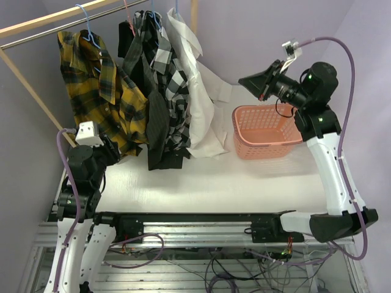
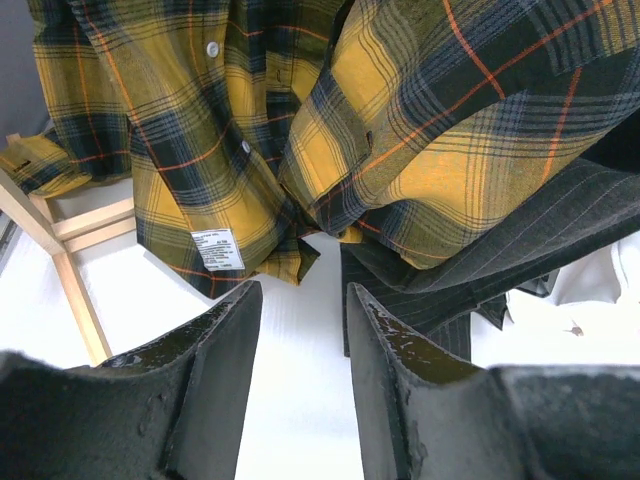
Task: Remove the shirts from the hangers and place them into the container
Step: Pick up the hanger from the clothesline.
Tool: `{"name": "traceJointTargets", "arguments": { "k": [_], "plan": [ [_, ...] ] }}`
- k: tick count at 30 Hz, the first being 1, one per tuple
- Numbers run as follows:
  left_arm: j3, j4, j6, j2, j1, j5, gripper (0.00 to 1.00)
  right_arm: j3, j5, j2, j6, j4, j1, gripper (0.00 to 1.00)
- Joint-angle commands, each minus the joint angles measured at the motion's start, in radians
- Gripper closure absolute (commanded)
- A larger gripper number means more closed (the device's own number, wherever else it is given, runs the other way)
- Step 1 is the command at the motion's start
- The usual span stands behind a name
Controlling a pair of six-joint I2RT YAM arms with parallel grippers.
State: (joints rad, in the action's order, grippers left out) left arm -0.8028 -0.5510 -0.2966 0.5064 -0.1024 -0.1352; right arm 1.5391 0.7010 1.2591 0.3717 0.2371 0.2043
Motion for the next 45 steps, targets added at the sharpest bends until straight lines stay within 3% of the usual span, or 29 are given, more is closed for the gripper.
{"name": "traceJointTargets", "arguments": {
  "k": [1, 5, 8, 12, 14, 16, 19, 22, 26, 31, 45],
  "plan": [
    [-0.009, 0.007, -0.006, 0.01, -0.004, -0.023, 0.5, 0.098, 0.004, 0.066, -0.03, 0.027, 0.004, 1.0],
    [-0.011, 0.001, -0.006, 0.017, -0.003, -0.026, 0.5, 0.194, 0.005, 0.116, -0.049, -0.046, 0.008, 0.86],
    [-0.01, 0.002, -0.004, 0.018, -0.003, -0.028, 0.5, 0.471, -0.017, 0.265, -0.088, 0.1, 0.022, 0.87],
    [-0.01, -0.001, -0.004, 0.019, -0.005, -0.031, 0.5, 0.861, -0.139, 0.48, -0.148, 0.31, 0.068, 0.78],
    [-0.01, -0.001, -0.005, 0.019, -0.005, -0.034, 0.5, 0.997, -0.161, 0.56, -0.179, 0.336, 0.085, 0.73],
    [-0.01, -0.002, -0.005, 0.022, -0.005, -0.036, 0.5, 0.96, -0.205, 0.559, -0.179, 0.255, 0.096, 0.71],
    [-0.011, -0.003, -0.003, 0.026, -0.006, -0.036, 0.51, 0.862, -0.346, 0.541, -0.177, 0.155, 0.13, 0.78],
    [-0.013, -0.006, -0.005, 0.029, -0.005, -0.042, 0.51, 0.915, -0.527, 0.606, -0.266, 0.169, 0.227, 0.77],
    [-0.011, -0.006, -0.006, 0.034, -0.006, -0.042, 0.51, 1.017, -0.717, 0.711, -0.361, 0.194, 0.352, 0.69],
    [-0.016, -0.013, -0.007, 0.048, -0.005, -0.054, 0.51, 0.956, -0.731, 0.708, -0.343, 0.109, 0.363, 0.66],
    [-0.016, -0.01, -0.008, 0.05, -0.005, -0.052, 0.53, 0.973, -0.639, 0.743, -0.338, 0.168, 0.38, 0.63]
  ]
}}
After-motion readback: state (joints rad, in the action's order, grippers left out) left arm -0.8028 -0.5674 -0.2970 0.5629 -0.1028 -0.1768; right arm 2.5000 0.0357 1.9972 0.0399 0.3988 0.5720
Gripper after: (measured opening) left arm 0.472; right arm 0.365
